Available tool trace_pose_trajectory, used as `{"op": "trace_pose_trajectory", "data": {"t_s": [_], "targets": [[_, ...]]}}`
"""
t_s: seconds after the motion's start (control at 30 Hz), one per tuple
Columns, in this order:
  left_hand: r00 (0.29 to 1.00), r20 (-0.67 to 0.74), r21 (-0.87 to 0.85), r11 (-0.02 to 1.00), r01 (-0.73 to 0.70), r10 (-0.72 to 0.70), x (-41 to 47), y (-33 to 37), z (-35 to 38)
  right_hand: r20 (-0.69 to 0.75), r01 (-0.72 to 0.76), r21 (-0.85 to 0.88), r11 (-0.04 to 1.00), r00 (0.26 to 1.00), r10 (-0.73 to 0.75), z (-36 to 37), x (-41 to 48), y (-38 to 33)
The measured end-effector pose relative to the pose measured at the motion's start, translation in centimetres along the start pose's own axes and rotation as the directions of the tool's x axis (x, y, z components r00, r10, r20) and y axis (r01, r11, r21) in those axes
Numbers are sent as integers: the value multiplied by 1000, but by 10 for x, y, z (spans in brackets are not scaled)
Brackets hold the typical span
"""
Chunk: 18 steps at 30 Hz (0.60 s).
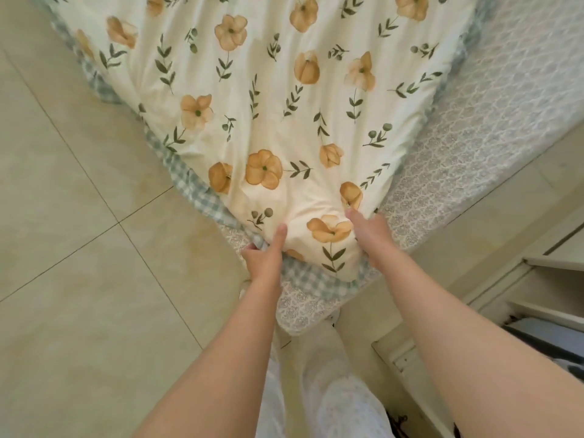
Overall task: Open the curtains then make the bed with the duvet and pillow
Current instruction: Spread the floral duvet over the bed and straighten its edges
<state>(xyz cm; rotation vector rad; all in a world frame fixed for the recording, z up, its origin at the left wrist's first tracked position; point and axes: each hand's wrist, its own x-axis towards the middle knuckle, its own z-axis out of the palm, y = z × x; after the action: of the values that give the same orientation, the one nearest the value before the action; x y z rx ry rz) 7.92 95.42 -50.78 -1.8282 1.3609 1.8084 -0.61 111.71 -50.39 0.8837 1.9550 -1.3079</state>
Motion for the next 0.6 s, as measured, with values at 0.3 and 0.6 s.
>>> {"op": "trace_pose_trajectory", "data": {"t_s": [0.3, 0.6], "targets": [[973, 223, -108, 993, -42, 65, 1, 6, 6, 5, 117, -53, 992, 993, -117, -11, -21, 21], [933, 243, -186, 957, -225, 266, -14, -13, -46, 20, 118, 35, 992, 993, -119, 7, -64, 48]]}}
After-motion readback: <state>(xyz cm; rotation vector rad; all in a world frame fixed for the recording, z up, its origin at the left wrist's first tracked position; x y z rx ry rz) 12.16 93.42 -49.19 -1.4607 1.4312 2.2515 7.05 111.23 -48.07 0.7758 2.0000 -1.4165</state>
